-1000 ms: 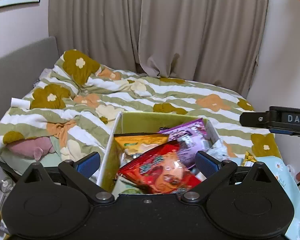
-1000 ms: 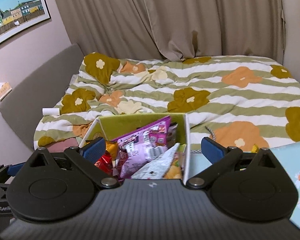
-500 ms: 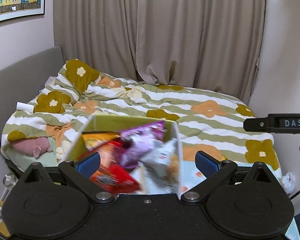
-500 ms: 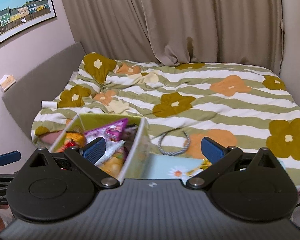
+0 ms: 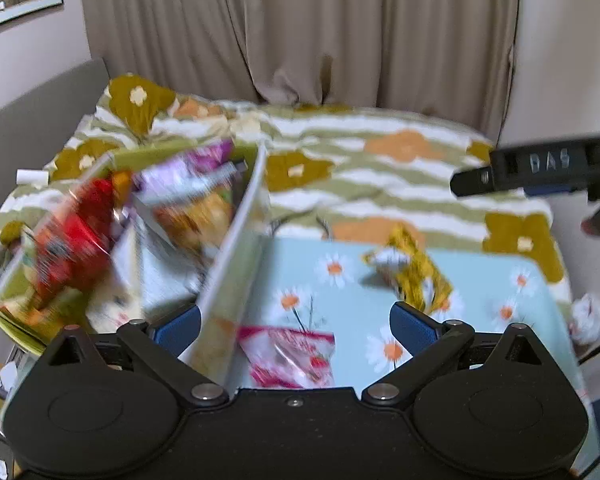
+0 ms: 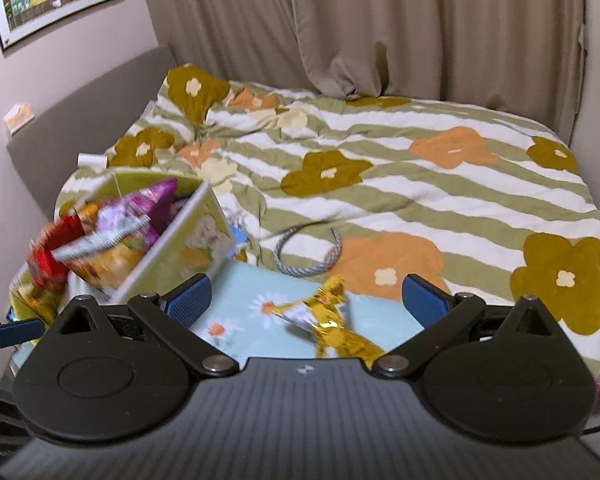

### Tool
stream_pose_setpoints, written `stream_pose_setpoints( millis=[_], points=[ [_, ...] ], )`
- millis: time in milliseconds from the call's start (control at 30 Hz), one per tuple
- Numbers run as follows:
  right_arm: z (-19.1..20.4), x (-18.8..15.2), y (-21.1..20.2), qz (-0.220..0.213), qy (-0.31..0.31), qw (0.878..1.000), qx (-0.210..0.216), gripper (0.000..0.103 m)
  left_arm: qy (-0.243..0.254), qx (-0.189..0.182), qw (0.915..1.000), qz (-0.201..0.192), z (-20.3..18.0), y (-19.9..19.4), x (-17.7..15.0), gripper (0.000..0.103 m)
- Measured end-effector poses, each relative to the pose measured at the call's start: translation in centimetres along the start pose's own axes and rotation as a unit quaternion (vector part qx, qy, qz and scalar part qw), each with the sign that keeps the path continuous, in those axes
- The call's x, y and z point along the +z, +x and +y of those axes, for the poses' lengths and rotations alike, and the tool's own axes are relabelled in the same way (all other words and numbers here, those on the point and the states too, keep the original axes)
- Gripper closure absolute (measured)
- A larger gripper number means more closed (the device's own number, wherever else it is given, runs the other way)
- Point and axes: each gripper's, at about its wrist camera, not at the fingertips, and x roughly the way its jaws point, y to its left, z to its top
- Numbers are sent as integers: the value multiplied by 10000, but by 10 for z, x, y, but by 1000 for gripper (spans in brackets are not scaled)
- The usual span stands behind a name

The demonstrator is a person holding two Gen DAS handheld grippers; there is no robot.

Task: Organize snacks
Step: 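Move both tools back to the daisy mat toward the last two candies, then grasp the pink strawberry candy bag with the left tool while the right tool grasps the gold wrapper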

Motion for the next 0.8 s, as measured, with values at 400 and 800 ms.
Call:
stream_pose_setpoints(
  millis=[400,800],
  points=[
    [-31,-31,91,597,-384,9970,318,0,552,702,9932,743,-32,99,-36,10],
    [-28,-47,136,1108,-756,9898,476,0,254,553,9908,1208,-24,125,-49,35]
  ],
)
